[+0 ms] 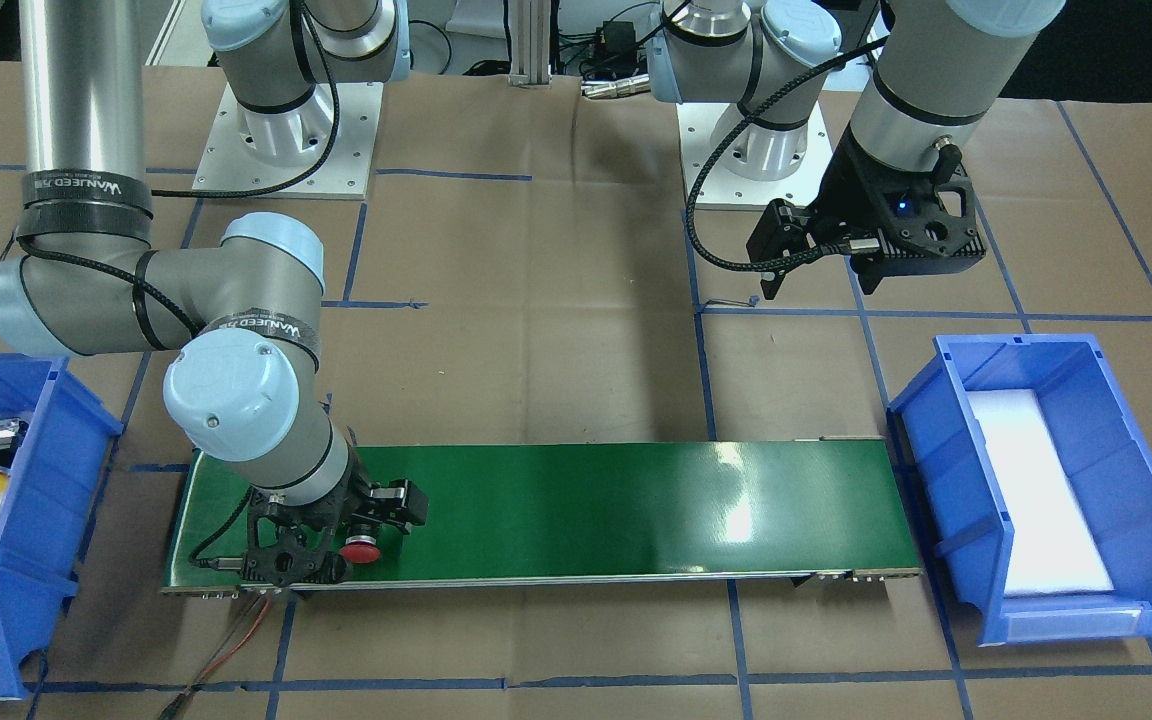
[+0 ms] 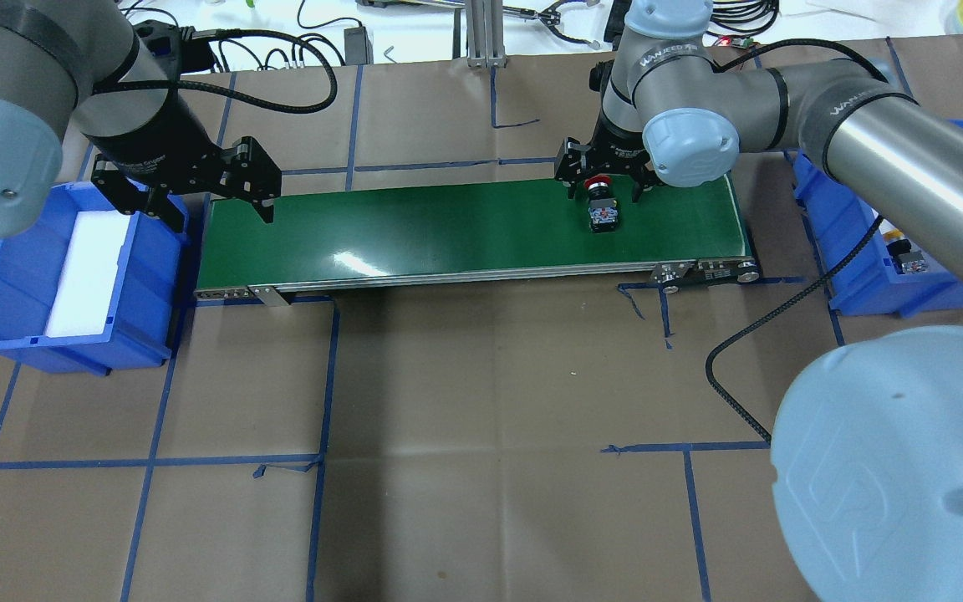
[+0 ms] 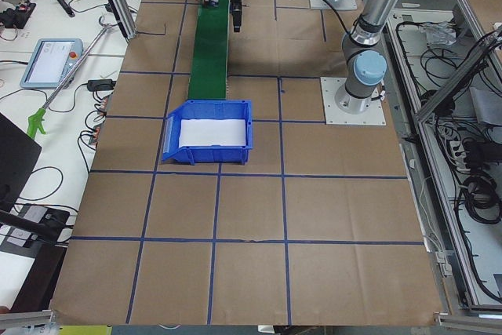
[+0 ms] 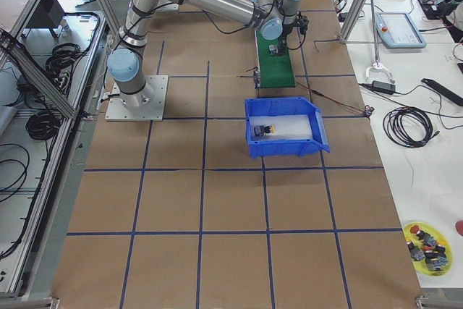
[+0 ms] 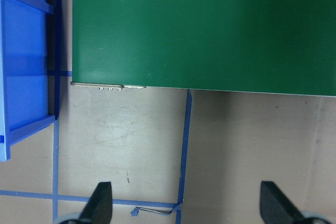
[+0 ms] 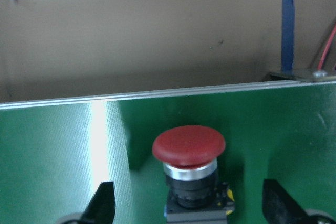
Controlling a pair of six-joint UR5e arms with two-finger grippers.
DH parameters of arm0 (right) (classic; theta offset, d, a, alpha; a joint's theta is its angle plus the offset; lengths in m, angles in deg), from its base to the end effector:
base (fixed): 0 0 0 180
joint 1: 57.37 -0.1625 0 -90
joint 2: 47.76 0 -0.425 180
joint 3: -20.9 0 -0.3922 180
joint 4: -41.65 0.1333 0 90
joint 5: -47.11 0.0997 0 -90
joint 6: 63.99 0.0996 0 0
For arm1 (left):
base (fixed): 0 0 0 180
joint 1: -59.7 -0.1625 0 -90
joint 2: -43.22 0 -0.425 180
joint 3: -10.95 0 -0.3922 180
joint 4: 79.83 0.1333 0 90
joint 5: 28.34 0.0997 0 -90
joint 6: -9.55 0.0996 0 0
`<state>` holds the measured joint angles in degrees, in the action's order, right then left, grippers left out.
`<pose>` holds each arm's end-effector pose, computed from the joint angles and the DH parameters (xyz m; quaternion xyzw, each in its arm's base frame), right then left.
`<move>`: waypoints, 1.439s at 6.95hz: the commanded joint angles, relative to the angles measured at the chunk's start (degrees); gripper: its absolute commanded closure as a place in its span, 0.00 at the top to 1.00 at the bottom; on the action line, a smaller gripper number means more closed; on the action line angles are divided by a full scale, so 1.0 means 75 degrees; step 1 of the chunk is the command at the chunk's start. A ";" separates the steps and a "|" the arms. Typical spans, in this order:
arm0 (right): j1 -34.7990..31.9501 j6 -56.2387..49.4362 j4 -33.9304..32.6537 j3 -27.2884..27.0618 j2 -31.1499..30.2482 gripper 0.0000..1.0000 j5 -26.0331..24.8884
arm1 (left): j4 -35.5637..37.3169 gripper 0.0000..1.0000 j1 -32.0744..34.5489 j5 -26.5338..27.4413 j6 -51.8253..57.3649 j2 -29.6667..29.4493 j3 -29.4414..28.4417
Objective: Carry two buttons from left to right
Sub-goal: 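Lower the right gripper and grasp the red-capped button, then lift the red button and carry it with the right gripper to the blue bin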
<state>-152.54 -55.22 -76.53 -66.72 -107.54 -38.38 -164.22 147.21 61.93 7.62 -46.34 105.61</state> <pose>0.2001 -0.6456 0.2479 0.0313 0.9987 0.0018 0.0394 -0.1114 -0.4953 0.4615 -0.0386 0.9992 -0.0121 0.0024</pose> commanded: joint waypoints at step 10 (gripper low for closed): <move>0.3201 -0.3561 0.2140 0.0620 -0.2002 0.08 -0.0789 | 0.0024 1.00 0.0003 0.0000 0.0000 0.0094 0.0129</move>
<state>-135.12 -74.64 -62.07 -63.12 -121.38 -44.56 -164.04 147.22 61.87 7.62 -45.78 106.39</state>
